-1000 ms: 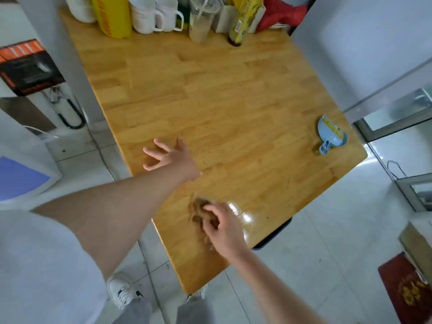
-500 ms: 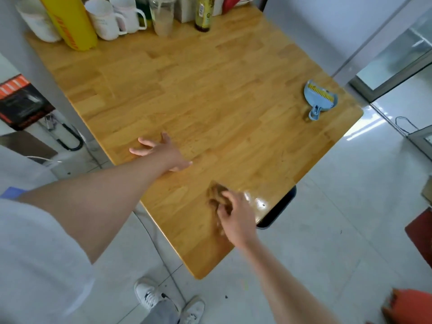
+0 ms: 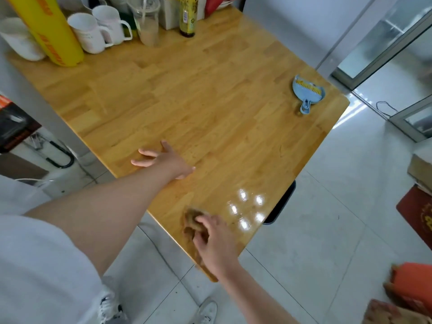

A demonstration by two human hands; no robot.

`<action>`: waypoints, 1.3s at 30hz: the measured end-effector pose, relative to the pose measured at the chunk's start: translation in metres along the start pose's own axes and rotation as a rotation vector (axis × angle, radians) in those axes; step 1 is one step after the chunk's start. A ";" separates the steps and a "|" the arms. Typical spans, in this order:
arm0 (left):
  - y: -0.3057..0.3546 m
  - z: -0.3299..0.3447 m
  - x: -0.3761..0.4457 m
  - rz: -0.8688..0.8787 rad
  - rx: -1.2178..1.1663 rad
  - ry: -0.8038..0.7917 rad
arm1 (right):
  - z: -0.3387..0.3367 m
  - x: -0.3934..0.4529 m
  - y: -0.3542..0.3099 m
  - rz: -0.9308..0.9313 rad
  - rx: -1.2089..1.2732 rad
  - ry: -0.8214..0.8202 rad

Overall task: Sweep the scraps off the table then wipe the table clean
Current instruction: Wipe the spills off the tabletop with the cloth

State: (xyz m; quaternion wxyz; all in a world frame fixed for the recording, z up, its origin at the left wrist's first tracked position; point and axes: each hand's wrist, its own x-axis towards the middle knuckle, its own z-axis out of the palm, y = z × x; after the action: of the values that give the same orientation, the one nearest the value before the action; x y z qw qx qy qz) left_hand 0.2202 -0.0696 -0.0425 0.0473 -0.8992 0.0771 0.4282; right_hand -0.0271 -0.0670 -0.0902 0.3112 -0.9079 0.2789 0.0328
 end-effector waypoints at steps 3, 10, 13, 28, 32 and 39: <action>-0.005 0.000 -0.009 0.069 0.043 0.002 | 0.001 -0.014 -0.002 -0.259 0.041 -0.151; -0.032 -0.030 -0.011 0.308 0.182 -0.039 | -0.043 0.041 0.024 0.813 0.134 0.566; -0.065 -0.048 -0.001 0.499 0.325 0.115 | 0.027 0.057 -0.059 0.520 0.043 0.403; -0.164 -0.142 0.126 0.385 0.307 0.150 | 0.068 0.114 -0.144 0.498 0.009 0.373; -0.145 -0.152 0.117 0.339 0.425 0.101 | 0.071 0.119 -0.156 0.031 -0.027 0.050; -0.143 -0.154 0.122 0.368 0.461 0.070 | -0.012 0.120 -0.068 1.172 0.358 0.804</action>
State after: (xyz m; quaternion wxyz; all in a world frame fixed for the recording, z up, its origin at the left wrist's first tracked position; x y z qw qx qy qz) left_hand 0.4384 0.0356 -0.0377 0.1690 -0.8499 0.3357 0.3693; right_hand 0.1086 -0.0876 -0.0712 0.2598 -0.4870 0.8124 -0.1880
